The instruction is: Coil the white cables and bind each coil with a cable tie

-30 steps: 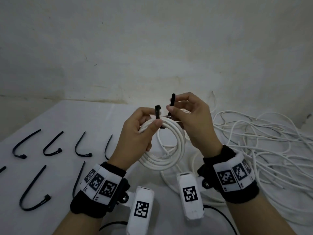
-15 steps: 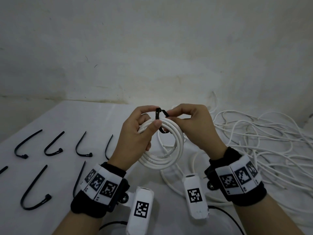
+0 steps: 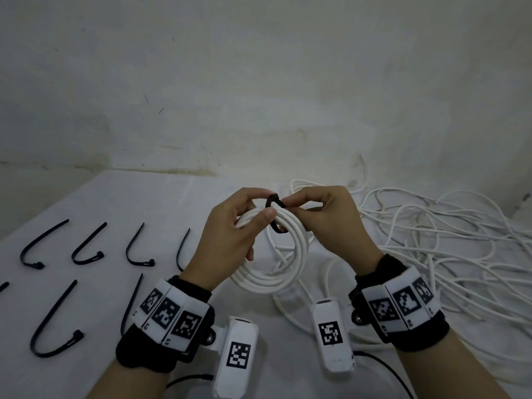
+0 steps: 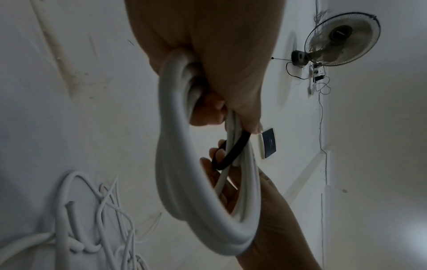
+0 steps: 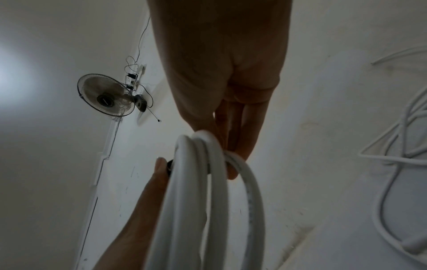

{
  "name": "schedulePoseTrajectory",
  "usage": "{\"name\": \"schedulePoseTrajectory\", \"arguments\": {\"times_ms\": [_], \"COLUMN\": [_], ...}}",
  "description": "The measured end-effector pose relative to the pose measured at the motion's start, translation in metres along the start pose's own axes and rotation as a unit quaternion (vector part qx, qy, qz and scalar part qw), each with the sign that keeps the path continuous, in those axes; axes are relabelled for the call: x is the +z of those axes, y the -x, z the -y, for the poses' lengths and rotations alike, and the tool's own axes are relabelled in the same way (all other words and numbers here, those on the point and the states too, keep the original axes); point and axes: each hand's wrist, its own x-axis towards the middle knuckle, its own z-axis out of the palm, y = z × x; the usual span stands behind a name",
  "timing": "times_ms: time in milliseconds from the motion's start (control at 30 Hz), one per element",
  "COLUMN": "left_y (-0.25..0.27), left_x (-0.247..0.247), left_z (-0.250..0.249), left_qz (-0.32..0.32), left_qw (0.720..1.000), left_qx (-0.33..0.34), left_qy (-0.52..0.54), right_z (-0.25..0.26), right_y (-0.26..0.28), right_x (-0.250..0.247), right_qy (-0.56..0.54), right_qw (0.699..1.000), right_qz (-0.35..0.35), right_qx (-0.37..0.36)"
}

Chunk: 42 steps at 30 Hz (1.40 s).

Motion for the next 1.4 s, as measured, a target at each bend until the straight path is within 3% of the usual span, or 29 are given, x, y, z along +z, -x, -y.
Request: {"name": "schedulePoseTrajectory", "arguments": {"times_ms": [200, 833, 1033, 1233, 1400], "left_y": [0.001, 0.003, 0.001, 0.001, 0.002], "left_x": [0.002, 0.006, 0.002, 0.001, 0.002], "left_z": [0.0, 0.001, -0.001, -0.001, -0.001], "left_qz": [0.007, 0.042, 0.016, 0.015, 0.059], "left_qw": [1.0, 0.998, 0.999, 1.0, 0.997], "left_qx": [-0.007, -0.052, -0.026, -0.019, -0.039], "left_qy": [0.011, 0.003, -0.009, -0.014, 0.007], "right_z": [-0.001, 0.005, 0.021, 0.023, 0.027], "right_y": [0.0, -0.002, -0.011, -0.017, -0.028], "right_x": [-0.001, 0.0, -0.004, 0.005, -0.002], "right_qy": [0.05, -0.003, 0.084, 0.18, 0.15], "right_qw": [0.998, 1.0, 0.994, 0.978, 0.984], "right_qz": [-0.029, 0.002, 0.044, 0.032, -0.055], "right_qx": [-0.013, -0.005, -0.045, -0.096, -0.072]}}
